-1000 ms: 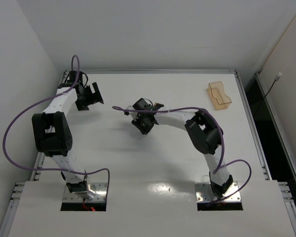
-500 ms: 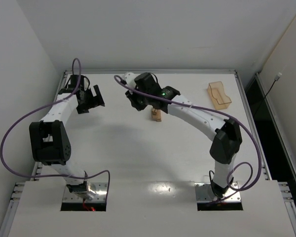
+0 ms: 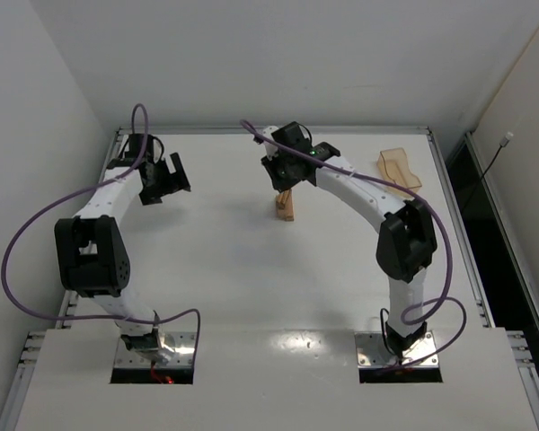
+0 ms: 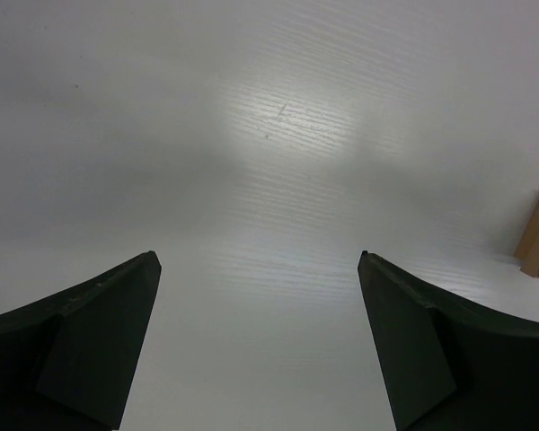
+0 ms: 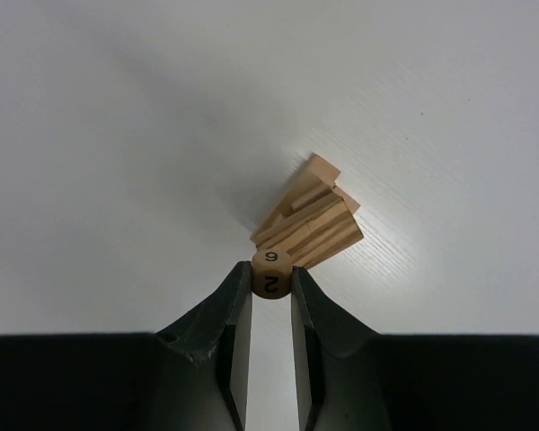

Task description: Build the wood block tower

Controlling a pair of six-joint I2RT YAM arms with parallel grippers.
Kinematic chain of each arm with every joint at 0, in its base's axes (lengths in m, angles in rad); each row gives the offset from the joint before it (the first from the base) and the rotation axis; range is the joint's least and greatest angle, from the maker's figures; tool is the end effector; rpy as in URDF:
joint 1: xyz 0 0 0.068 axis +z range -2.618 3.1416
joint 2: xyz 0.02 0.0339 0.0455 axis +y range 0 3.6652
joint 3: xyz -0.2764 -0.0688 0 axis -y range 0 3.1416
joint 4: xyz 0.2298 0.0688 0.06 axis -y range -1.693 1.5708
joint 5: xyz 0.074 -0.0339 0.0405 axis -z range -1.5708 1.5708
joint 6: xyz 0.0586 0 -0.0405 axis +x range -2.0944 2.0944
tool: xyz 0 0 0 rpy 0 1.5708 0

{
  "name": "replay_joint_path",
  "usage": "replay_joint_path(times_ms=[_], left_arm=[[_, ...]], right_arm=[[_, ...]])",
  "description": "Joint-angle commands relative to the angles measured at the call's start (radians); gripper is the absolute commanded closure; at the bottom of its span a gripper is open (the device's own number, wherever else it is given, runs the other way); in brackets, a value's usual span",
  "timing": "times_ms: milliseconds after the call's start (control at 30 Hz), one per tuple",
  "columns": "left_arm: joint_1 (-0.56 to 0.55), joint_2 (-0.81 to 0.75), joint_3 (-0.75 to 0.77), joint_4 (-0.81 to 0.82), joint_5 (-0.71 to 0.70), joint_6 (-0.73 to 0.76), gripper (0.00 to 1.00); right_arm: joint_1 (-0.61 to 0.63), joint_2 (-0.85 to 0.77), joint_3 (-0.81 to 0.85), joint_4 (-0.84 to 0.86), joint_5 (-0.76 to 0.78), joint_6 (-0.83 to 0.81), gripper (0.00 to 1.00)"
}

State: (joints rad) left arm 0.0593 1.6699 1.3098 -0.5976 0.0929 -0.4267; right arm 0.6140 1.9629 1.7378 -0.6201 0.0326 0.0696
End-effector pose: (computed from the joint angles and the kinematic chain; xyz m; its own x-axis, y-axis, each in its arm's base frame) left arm 0.3594 0.0159 0.2555 -0.7409 -0.4568 -0.4924 -0.3431 0.8876 -0.3072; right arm 0.3697 0.2583 0.2769 -0.6488 -0.3723 -0.6637 -0.5143 0.8573 0.0218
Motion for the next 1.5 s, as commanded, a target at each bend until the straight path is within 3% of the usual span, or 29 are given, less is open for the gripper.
replay_joint_path(times_ms=[0, 467, 1133, 1467], left_arm=[[-0.007, 0.013, 0.032, 0.009, 0.013, -0.004, 0.09], [-0.007, 0.033, 0.042, 0.009, 0.022, -0.004, 0.09], [-0.007, 0.042, 0.042, 0.018, 0.031, -0.004, 0.09], [-0.007, 0.042, 0.042, 0.018, 0.04, -0.004, 0.09]], right_arm=[[-0.029, 0.019, 0.002, -0.015, 0.007, 0.039, 1.0], [-0.08, 0.082, -0.009, -0.015, -0.011, 0.048, 1.0], [-0.062, 0.119, -0.009, -0.015, -0.06, 0.048, 1.0], [-0.062, 0.128, 0.0, -0.015, -0.069, 0.048, 0.78]])
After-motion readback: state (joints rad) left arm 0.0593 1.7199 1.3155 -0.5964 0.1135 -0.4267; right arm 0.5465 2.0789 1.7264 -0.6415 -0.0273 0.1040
